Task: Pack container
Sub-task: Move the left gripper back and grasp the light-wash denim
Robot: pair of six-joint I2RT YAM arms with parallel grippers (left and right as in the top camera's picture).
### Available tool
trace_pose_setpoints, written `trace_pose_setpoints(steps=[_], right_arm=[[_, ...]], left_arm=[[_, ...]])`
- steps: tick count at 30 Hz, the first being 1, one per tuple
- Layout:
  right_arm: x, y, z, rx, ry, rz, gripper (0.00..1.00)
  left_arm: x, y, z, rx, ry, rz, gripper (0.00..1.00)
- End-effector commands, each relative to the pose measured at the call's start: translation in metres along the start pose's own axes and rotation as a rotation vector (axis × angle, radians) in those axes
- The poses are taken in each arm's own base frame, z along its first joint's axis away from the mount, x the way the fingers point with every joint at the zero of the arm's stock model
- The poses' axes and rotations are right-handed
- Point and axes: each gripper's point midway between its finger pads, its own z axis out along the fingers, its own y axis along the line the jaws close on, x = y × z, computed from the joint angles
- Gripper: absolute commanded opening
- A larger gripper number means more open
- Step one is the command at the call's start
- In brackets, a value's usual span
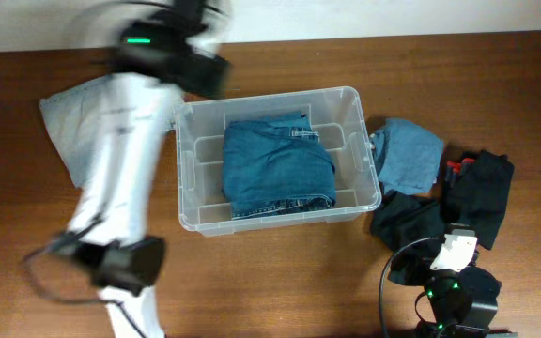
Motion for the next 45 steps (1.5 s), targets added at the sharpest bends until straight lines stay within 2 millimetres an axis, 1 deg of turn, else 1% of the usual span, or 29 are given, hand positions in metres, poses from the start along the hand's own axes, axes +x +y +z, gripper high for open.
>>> trace_pose_setpoints(steps=[1, 2, 3, 5, 6, 7, 8, 10, 11, 13, 15, 16, 21, 22, 26, 29, 35, 37, 41, 42, 44, 45], right_arm=[[-0.002, 0.001, -0.001, -0.004, -0.009, -0.004, 0.98], [-0.002, 0.001, -0.001, -0.004, -0.009, -0.004, 0.98], [-0.002, 0.001, -0.001, -0.004, -0.009, -0.004, 0.98], [-0.002, 0.001, -0.001, -0.004, -0.009, -0.004, 0.98], [-0.002, 0.001, -0.001, -0.004, -0.009, -0.004, 0.98], [-0.002, 0.001, -0.001, -0.004, -0.009, -0.004, 0.99], [-0.002, 0.001, -0.001, -0.004, -0.009, -0.004, 0.98], [-0.002, 0.001, -0.001, -0.004, -0.009, -0.004, 0.99], [-0.002, 0.001, -0.001, -0.004, -0.009, -0.004, 0.98], [-0.002, 0.001, -0.001, -0.004, -0.009, -0.004, 0.98], [-0.002, 0.001, -0.001, -0.004, -0.009, -0.004, 0.98], [-0.002, 0.001, -0.001, -0.004, -0.009, -0.004, 0.99], [-0.002, 0.001, -0.001, -0.004, -0.009, -0.004, 0.98], [-0.002, 0.001, -0.001, -0.004, -0.009, -0.004, 0.99], [-0.002, 0.001, -0.001, -0.004, -0.009, -0.004, 0.98], [-0.002, 0.001, -0.001, -0.004, -0.009, -0.004, 0.98], [-0.002, 0.001, -0.001, -0.004, -0.009, -0.004, 0.99], [-0.002, 0.001, -0.001, -0.004, -0.009, -0.004, 0.99], [-0.002, 0.001, -0.001, -0.004, -0.009, -0.004, 0.98], [-0.002, 0.001, -0.001, -0.004, -0.009, -0.004, 0.98], [-0.002, 0.001, -0.001, -0.004, -0.009, -0.004, 0.98], [-0.002, 0.001, -0.001, -0.004, -0.009, -0.004, 0.98]], left_arm=[[0.042, 0.091, 0.027, -0.03, 0.124, -0.285, 0.93], [0.054, 0.106, 0.035, -0.002, 0.153, -0.338, 0.93], [0.062, 0.114, 0.04, 0.019, 0.171, -0.371, 0.93], [0.089, 0.142, 0.063, 0.124, 0.224, -0.506, 0.93], [0.096, 0.148, 0.069, 0.144, 0.234, -0.537, 0.93], [0.112, 0.161, 0.083, 0.195, 0.261, -0.611, 0.93], [0.123, 0.169, 0.09, 0.215, 0.279, -0.651, 0.93], [0.151, 0.187, 0.109, 0.248, 0.331, -0.74, 0.93], [0.175, 0.2, 0.125, 0.247, 0.377, -0.796, 0.93], [0.196, 0.209, 0.139, 0.249, 0.421, -0.843, 0.93], [0.211, 0.215, 0.151, 0.267, 0.444, -0.883, 0.93], [0.218, 0.221, 0.164, 0.304, 0.431, -0.924, 0.93], [0.205, 0.229, 0.199, 0.438, 0.292, -0.976, 0.94], [0.202, 0.23, 0.215, 0.465, 0.257, -0.976, 0.94], [0.208, 0.226, 0.241, 0.491, 0.253, -0.979, 0.94], [0.213, 0.224, 0.254, 0.498, 0.257, -0.982, 0.94], [0.226, 0.218, 0.273, 0.501, 0.286, -0.989, 0.94], [0.231, 0.212, 0.282, 0.512, 0.308, -1.0, 0.94], [0.228, 0.194, 0.293, 0.574, 0.312, -0.998, 0.94], [0.226, 0.189, 0.295, 0.589, 0.312, -0.995, 0.91], [0.222, 0.182, 0.298, 0.603, 0.315, -0.987, 0.78], [0.221, 0.18, 0.299, 0.606, 0.318, -0.982, 0.63]])
